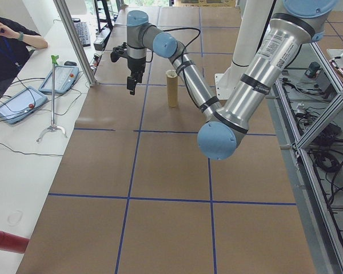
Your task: Collect badminton balls into bucket
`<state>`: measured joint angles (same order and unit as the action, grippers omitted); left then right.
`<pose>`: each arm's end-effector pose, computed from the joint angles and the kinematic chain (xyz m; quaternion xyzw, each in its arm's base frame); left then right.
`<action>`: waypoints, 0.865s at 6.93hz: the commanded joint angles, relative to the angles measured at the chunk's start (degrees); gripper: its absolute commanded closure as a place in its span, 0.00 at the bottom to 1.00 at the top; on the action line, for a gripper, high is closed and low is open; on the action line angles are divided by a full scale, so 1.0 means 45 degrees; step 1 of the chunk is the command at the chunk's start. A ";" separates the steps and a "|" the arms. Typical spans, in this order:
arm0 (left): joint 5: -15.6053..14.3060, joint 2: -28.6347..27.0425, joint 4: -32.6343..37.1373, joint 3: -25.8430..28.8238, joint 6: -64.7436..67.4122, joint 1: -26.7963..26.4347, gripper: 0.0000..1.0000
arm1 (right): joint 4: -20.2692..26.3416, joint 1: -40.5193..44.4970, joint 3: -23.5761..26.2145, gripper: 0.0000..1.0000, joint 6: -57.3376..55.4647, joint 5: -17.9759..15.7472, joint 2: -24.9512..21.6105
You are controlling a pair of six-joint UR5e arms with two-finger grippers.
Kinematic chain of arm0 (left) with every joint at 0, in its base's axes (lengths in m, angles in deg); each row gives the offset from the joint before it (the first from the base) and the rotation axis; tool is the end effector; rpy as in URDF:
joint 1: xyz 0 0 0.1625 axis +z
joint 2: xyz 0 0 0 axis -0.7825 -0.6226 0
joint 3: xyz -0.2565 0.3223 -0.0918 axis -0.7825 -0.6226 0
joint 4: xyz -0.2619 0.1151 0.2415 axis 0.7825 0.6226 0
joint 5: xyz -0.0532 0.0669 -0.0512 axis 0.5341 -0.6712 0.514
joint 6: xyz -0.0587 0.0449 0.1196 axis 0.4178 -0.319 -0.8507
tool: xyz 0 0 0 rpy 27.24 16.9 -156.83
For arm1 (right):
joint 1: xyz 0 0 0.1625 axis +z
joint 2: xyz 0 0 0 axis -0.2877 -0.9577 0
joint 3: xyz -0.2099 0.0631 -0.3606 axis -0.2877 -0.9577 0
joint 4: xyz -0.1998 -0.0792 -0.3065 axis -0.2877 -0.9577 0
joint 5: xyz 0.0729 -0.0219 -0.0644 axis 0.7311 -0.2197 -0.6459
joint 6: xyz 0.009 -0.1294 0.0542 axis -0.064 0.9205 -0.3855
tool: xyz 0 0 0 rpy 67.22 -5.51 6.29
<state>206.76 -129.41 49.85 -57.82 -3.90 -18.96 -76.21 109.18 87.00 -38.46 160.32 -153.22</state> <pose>0.1334 -0.5385 0.3282 0.1140 0.3398 0.0821 0.9299 0.0605 -0.4076 0.7261 -0.0110 -0.3424 0.0189 0.9393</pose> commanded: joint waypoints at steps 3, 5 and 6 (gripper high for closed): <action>0.1394 0.2173 0.0491 0.1899 -0.4513 -0.2991 0.00 | 0.0000 0.0000 0.0000 0.00 0.0000 0.0019 0.0007; 0.2100 0.3849 0.0671 0.2311 -0.4536 -0.3795 0.00 | 0.0000 0.0000 0.0000 0.00 0.0000 0.0019 0.0007; 0.3264 0.4244 0.0613 0.2854 -0.4575 -0.3952 0.00 | 0.0000 0.0000 0.0000 0.00 0.0000 0.0000 0.0007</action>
<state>216.70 -113.24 52.64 -47.25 -24.25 -35.59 -76.21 109.18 87.00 -38.46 160.37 -153.22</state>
